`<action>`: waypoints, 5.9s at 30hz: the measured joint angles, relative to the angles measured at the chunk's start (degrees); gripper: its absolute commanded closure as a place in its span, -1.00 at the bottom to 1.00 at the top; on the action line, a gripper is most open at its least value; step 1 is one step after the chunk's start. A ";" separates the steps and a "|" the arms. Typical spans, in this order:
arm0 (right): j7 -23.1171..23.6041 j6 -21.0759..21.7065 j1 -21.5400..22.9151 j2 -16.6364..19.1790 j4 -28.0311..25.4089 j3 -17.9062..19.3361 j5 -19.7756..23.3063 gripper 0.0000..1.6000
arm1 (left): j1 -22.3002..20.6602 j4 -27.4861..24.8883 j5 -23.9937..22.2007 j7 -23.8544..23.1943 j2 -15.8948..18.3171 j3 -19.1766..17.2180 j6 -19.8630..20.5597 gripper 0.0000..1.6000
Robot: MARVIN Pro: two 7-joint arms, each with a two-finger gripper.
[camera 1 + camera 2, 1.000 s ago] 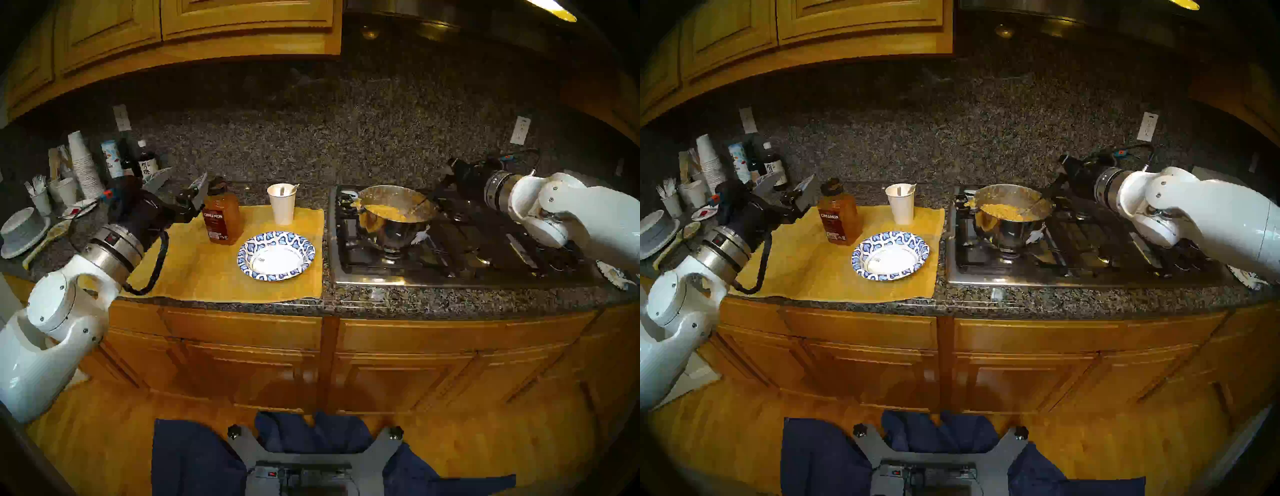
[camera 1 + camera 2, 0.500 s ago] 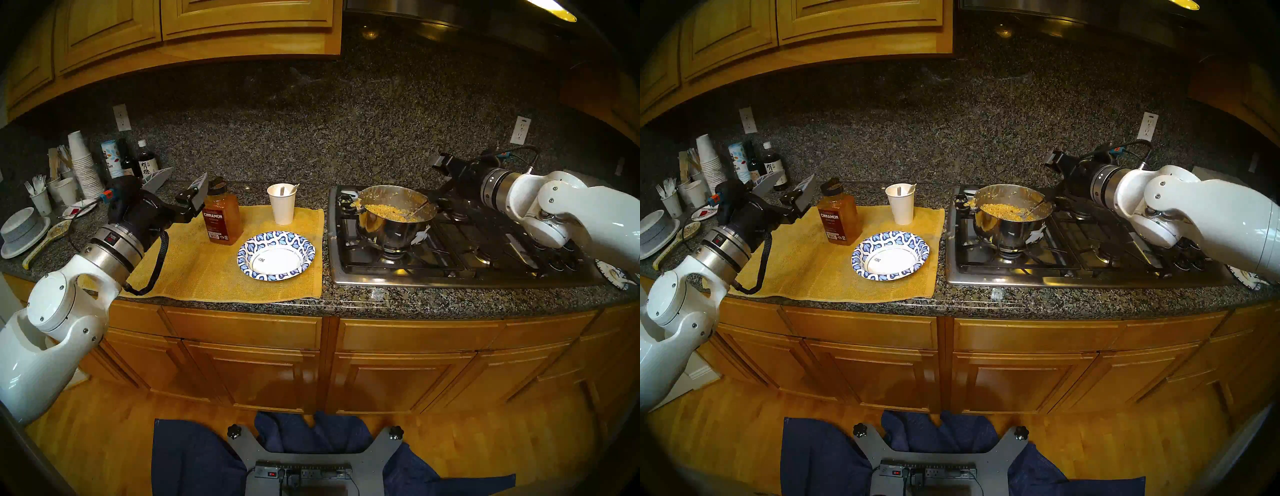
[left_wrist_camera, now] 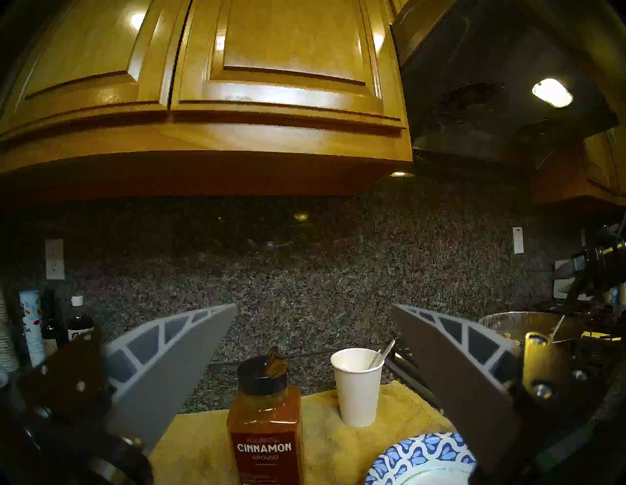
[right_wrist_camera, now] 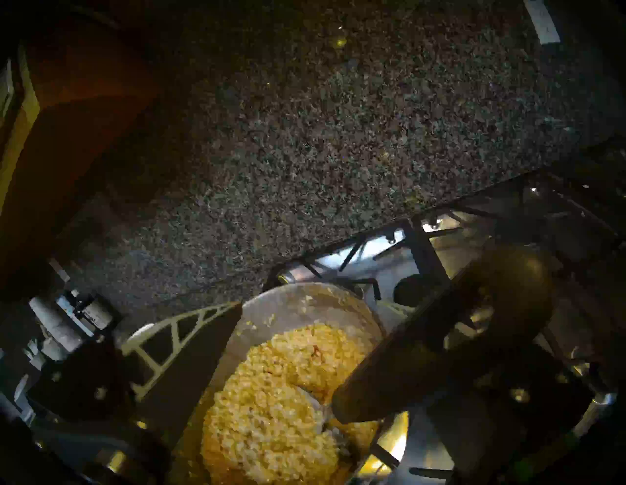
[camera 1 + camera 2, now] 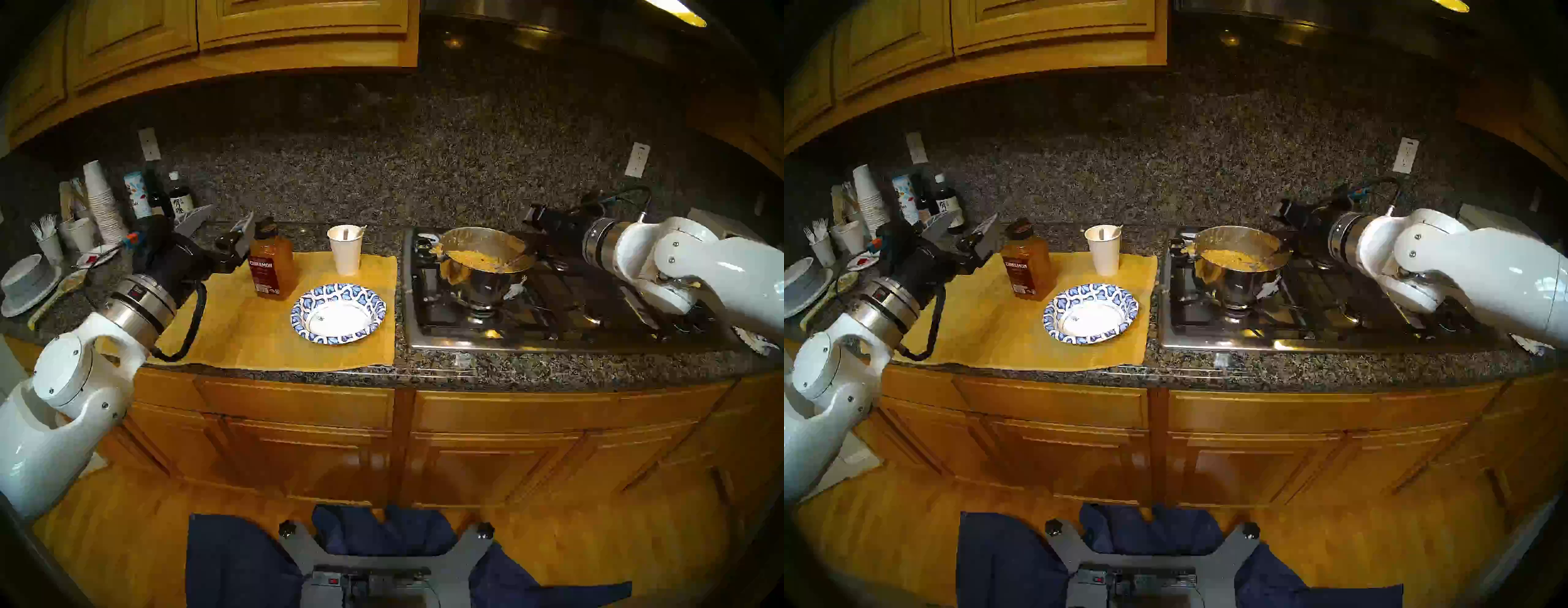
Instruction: Scoop oatmeal into bowl, add cinnamon, and put a spoon inside bowl
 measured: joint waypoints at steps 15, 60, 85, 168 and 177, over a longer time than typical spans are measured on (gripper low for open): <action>-3.68 5.18 1.87 0.16 -1.80 -1.23 -4.19 0.10 | 0.00 0.00 0.00 0.00 0.00 -0.01 0.00 -1.00; 5.17 -9.13 -5.32 -2.50 5.31 3.05 14.61 1.00 | 0.00 0.00 0.00 0.02 -0.01 0.03 0.01 -1.00; 7.35 -14.27 -5.58 -4.00 7.19 5.68 20.04 1.00 | 0.00 0.00 0.00 0.02 0.00 0.03 0.01 -1.00; 14.15 -14.35 -8.38 -5.55 10.23 9.09 33.84 1.00 | 0.00 0.00 0.01 0.02 -0.01 0.01 0.00 -1.00; 14.15 -14.46 -8.35 -5.44 10.09 9.09 33.84 1.00 | 0.00 0.00 0.01 0.02 -0.01 0.01 0.00 -1.00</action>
